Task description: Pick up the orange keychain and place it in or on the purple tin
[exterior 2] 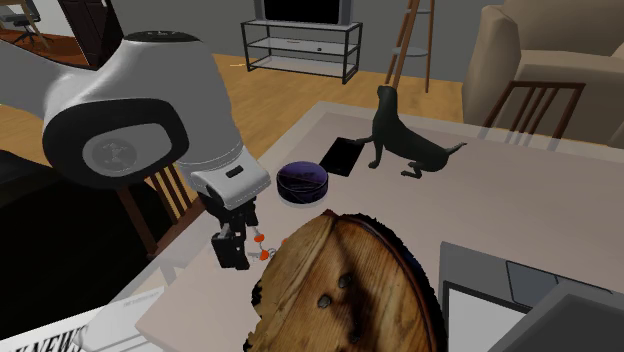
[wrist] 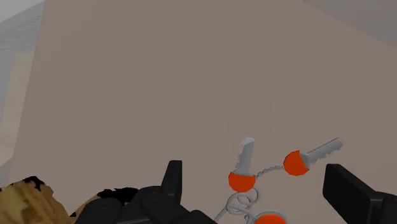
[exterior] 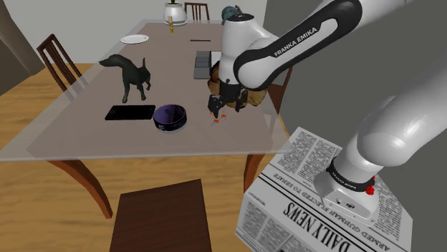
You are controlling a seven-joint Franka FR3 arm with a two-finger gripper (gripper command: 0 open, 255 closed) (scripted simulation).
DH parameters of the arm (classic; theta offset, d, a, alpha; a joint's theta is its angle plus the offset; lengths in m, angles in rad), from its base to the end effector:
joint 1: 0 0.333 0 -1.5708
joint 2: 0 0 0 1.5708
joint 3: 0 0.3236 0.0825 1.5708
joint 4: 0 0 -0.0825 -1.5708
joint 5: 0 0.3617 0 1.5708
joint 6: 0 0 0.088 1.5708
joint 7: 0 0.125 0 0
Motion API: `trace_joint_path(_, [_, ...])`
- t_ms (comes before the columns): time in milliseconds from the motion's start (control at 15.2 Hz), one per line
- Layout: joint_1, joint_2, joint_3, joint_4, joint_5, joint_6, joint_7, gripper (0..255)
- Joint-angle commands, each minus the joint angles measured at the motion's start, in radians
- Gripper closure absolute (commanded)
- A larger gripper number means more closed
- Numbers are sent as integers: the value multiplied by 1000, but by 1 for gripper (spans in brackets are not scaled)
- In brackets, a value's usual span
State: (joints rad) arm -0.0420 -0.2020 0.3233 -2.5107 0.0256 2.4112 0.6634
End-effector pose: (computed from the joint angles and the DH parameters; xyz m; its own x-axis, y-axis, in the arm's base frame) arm 0.4225 0.1218 0.3644 0.9145 -0.3917 0.1010 -0.3916 -0.9199 -0.0218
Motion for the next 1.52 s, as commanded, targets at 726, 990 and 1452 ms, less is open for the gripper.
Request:
trace_joint_path(726, [-8, 56, 6, -16, -24, 70, 18, 255])
trace_joint_path(990, [-9, 57, 5, -16, -25, 71, 17, 255])
trace_joint_path(1452, [-5, 35, 2, -6, -15, 40, 10, 255])
